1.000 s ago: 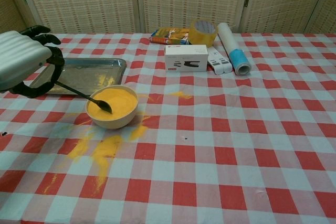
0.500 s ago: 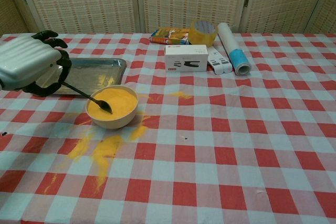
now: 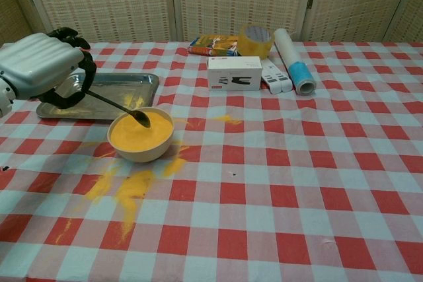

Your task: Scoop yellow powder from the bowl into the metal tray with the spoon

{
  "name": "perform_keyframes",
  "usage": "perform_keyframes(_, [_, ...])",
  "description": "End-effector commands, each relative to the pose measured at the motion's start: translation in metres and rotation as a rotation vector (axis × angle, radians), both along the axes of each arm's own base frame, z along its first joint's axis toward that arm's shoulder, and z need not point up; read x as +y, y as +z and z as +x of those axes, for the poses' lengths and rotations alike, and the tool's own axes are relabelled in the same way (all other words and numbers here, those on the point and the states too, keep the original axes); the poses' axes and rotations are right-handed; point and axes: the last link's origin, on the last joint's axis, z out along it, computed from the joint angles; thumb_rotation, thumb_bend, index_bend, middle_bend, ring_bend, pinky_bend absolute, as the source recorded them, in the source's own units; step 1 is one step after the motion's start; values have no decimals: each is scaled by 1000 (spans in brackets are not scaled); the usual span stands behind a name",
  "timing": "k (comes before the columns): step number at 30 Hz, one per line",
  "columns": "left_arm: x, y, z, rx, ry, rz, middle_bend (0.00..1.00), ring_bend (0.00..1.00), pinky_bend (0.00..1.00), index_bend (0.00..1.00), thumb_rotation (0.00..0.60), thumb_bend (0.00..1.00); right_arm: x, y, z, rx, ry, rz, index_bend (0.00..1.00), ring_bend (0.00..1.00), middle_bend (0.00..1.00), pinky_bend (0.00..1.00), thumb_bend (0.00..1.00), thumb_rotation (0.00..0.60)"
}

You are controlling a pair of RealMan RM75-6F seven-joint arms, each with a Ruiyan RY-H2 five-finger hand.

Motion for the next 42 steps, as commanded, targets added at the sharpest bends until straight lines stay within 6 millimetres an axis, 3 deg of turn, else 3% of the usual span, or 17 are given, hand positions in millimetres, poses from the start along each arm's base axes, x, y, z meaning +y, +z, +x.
perform_keyframes(1, [-1,5,3,-13,-7,13,360,116,50,775,600,571,0,0,0,0,1,1,0,0,0,0,163,600])
perform_keyframes(6, [3,8,5,-22,-10,27,364,116,50,775,600,571,0,0,1,-1,3,3,0,0,0,0,163,600])
perform_keyframes(19, [12,-9,-3,51,-4,28,364,116,50,775,600,571,-2,2,-2,2,-9,-10,0,0,0,0,163,600])
perform_keyframes(42, [-30,13,-24,18,23,-13,368,117,50,775,600,568,-1,-5,1,15,-1,13,0,0,0,0,163,600])
